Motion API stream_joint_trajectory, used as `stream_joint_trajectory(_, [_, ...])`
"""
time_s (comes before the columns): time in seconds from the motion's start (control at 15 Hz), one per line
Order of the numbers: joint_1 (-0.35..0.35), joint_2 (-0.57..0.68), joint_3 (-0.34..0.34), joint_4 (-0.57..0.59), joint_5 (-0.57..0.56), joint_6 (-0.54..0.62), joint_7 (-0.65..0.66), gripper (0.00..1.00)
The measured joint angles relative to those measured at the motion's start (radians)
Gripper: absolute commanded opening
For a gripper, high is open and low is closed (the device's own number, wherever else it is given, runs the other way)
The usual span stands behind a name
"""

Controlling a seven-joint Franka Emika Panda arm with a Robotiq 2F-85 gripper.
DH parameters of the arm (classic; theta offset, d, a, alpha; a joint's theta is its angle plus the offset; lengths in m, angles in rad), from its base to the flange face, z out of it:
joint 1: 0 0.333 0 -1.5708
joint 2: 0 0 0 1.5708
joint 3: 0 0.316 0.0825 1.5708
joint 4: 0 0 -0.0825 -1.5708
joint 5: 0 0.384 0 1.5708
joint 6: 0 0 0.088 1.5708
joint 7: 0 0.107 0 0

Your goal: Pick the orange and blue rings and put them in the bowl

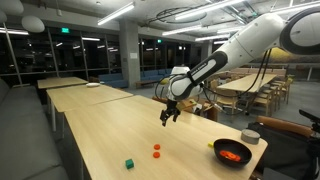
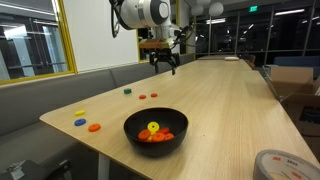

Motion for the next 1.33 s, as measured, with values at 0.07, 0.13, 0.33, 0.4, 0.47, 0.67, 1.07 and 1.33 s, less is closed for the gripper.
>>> stream_joint_trajectory(0.07, [0.003, 0.041, 0.003, 0.046, 0.007, -0.021, 0.0, 1.0])
stream_joint_trajectory(0.13, [0.007, 0.076, 0.004, 0.085, 0.007, -0.043, 0.001, 1.0])
stream_joint_trajectory(0.33, [0.025, 0.152, 0.005, 0.164, 0.007, -0.087, 0.001, 1.0])
stream_joint_trajectory(0.4, [0.033, 0.169, 0.006, 0.177, 0.007, -0.09, 0.001, 1.0])
stream_joint_trajectory(0.47, [0.041, 0.185, 0.007, 0.187, 0.007, -0.09, 0.001, 1.0])
stream_joint_trajectory(0.67, [0.066, 0.222, 0.008, 0.201, 0.007, -0.082, 0.003, 1.0])
stream_joint_trajectory(1.07, [0.085, 0.278, 0.009, 0.213, 0.007, -0.057, 0.006, 1.0])
stream_joint_trajectory(1.33, [0.089, 0.3, 0.01, 0.215, 0.007, -0.056, 0.006, 1.0])
